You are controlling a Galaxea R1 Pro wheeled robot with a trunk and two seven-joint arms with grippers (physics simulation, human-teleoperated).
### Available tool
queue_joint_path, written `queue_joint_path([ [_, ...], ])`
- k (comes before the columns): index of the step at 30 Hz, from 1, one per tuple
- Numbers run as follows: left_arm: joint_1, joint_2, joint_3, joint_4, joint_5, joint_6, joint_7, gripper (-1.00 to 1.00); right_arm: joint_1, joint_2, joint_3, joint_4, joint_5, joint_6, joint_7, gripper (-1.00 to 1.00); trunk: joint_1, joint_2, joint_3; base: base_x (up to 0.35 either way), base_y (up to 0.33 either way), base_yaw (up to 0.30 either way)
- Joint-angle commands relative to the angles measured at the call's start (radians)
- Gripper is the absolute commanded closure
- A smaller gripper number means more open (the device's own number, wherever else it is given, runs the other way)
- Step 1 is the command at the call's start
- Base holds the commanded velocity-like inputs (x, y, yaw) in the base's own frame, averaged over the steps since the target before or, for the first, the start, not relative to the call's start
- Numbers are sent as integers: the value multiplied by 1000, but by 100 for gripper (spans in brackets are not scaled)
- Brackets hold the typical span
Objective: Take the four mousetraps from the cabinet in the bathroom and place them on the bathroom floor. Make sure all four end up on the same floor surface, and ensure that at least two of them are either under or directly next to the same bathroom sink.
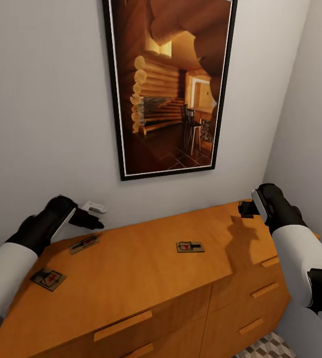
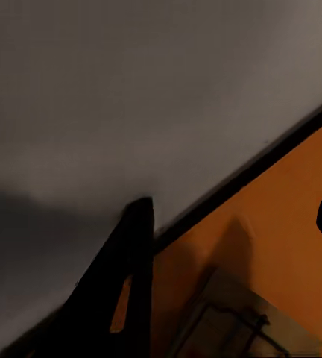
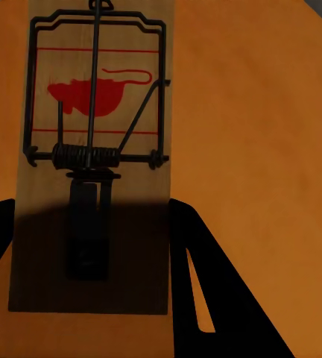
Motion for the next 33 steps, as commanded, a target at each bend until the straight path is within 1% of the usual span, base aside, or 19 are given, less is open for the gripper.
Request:
queue_joint_path([
  [1, -1, 9, -8, -1, 1, 3, -14, -100, -1, 1, -2, -1, 3, 4, 3, 100, 0, -1, -1, 0, 0, 0],
  [2, -1, 23, -13, 0, -2, 3, -41, -100, -1, 1, -2, -1, 3, 4, 3, 100, 0, -1, -1, 0, 0, 0],
  [4, -1, 31, -15, 0, -4, 3, -52, -100, -1, 1, -2, -1, 4, 4, 3, 100, 0, -1, -1, 0, 0, 0],
  [13, -1, 55, -17, 1, -5, 3, -61, -100, -1, 1, -2, -1, 4, 4, 3, 100, 0, -1, -1, 0, 0, 0],
  [20, -1, 89, -21, 0, -3, 3, -67, -100, -1, 1, -2, -1, 3, 4, 3, 100, 0, -1, -1, 0, 0, 0],
  [24, -1, 106, -21, -3, -4, 3, -88, -100, -1, 1, -2, -1, 3, 4, 3, 100, 0, -1, -1, 0, 0, 0],
  [28, -1, 114, -22, -6, -5, 3, -114, -100, -1, 1, -2, -1, 3, 4, 3, 100, 0, -1, -1, 0, 0, 0],
  [33, -1, 117, -22, -12, -5, 2, -136, -100, -1, 1, -2, -1, 3, 4, 3, 100, 0, -1, -1, 0, 0, 0],
])
